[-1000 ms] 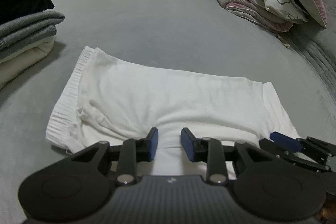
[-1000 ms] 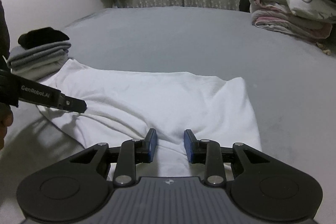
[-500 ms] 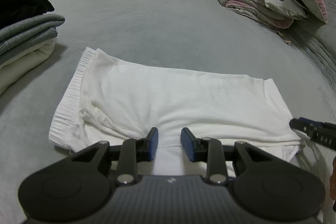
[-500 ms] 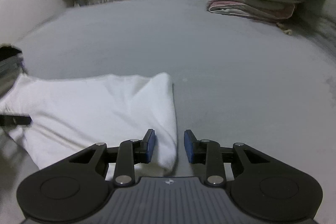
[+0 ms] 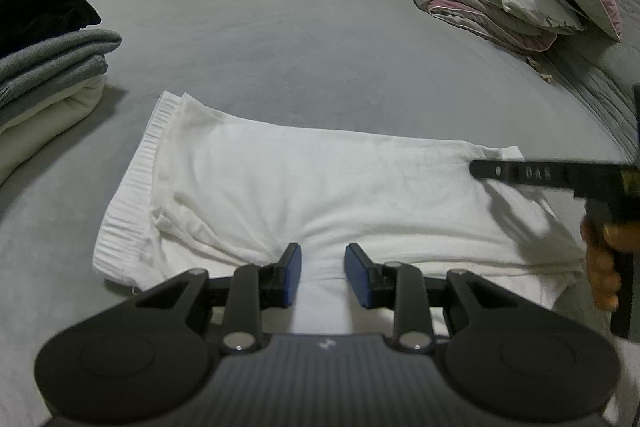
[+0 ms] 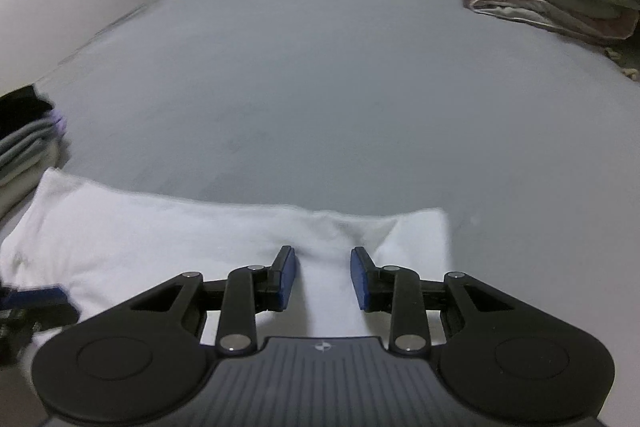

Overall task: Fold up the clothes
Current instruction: 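Move both open tools to the edge of the folded white trousers, then roll the right tool and grasp the trousers edge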

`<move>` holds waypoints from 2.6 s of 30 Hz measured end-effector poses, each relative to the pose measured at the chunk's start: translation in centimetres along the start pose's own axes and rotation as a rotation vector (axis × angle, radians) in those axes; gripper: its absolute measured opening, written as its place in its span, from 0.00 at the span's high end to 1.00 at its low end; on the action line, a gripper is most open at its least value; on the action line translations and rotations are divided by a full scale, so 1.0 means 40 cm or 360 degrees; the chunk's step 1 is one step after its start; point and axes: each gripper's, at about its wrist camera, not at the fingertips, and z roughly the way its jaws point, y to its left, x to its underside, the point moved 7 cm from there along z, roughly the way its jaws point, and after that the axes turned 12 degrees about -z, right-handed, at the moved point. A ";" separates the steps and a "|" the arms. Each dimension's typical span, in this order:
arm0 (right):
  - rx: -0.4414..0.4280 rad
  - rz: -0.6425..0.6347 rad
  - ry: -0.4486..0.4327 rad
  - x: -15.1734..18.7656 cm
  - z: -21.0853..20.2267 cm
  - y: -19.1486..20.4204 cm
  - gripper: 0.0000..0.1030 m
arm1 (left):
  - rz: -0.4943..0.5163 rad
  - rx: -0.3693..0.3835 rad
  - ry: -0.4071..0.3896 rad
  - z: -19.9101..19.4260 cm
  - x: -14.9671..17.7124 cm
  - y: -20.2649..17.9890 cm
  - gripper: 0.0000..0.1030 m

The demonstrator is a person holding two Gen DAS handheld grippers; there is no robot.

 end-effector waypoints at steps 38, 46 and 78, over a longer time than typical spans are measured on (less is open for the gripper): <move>0.0067 -0.0135 -0.0188 0.144 -0.156 0.211 0.70 | 0.0025 0.0023 0.0034 -0.008 0.005 -0.012 0.63; 0.0063 -0.0158 -0.0191 0.181 -0.174 0.218 0.70 | -0.0019 0.0087 0.0019 -0.036 0.003 -0.013 0.58; -0.0350 0.1505 -0.0382 0.363 -0.254 -0.149 0.69 | 0.0230 -0.0102 -0.0088 0.011 0.066 -0.106 0.57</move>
